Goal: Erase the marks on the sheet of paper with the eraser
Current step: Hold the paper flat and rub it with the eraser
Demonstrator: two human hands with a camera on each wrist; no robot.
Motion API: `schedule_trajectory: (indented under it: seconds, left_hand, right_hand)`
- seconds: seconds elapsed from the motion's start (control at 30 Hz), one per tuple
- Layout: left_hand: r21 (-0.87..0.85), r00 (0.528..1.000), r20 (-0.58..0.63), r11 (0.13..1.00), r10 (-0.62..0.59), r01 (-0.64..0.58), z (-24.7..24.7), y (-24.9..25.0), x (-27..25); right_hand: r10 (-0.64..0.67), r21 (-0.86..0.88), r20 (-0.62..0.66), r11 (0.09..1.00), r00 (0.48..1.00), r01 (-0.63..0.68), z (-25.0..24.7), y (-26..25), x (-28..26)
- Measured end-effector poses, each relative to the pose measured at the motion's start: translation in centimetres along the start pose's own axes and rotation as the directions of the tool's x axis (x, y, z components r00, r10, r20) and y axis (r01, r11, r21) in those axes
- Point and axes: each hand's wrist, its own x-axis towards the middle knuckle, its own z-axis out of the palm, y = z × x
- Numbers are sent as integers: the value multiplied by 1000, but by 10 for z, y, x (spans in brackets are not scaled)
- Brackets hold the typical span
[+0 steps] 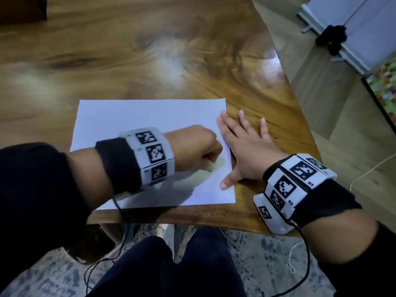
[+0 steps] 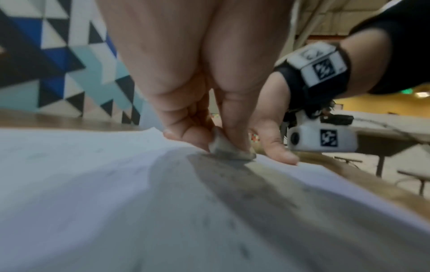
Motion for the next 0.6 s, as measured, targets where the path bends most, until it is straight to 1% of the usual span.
schedule_trajectory:
  seconds: [0.03,0.1,0.17,0.23,0.3,0.43,0.5,0.53,0.6]
  left_hand:
    - [14,999,-36,1000,16,-15,1,0,4]
    - [18,997,-48,998,62,-61,8,-1,-6]
    - [-7,995,-3,995,100,-100,15,-8,-29]
    - [-40,993,29,993,114,-113,17,-12,-44]
    - [-44,993,23,992,118,-117,13,-10,-38]
    - [1,996,-21,997,81,-81,2,1,-4]
    - [0,993,-30,993,114,-115,8,0,-10]
    - [-8,989,-24,989,144,-144,12,-2,-20]
    - [-43,987,43,987,157,-155,18,-6,-42]
  right_hand:
    - [2,2,0,1000,1000,-2,0,0,0]
    - [3,-1,1,1000,1000,-3,-1,0,0]
    - [3,-10,-4,1000,1000,-3,0,0,0]
    - [6,-11,-3,1000,1000,-6,0,0,0]
    - [7,-11,-4,1000,1000,-7,-1,-2,0]
    - [13,-30,14,999,1000,-13,-3,-3,-1]
    - [11,-41,20,999,1000,-10,-4,-3,-1]
    - [12,-43,19,999,1000,-12,-4,-3,-1]
    - [13,-45,12,999,1000,-13,-4,-2,-1]
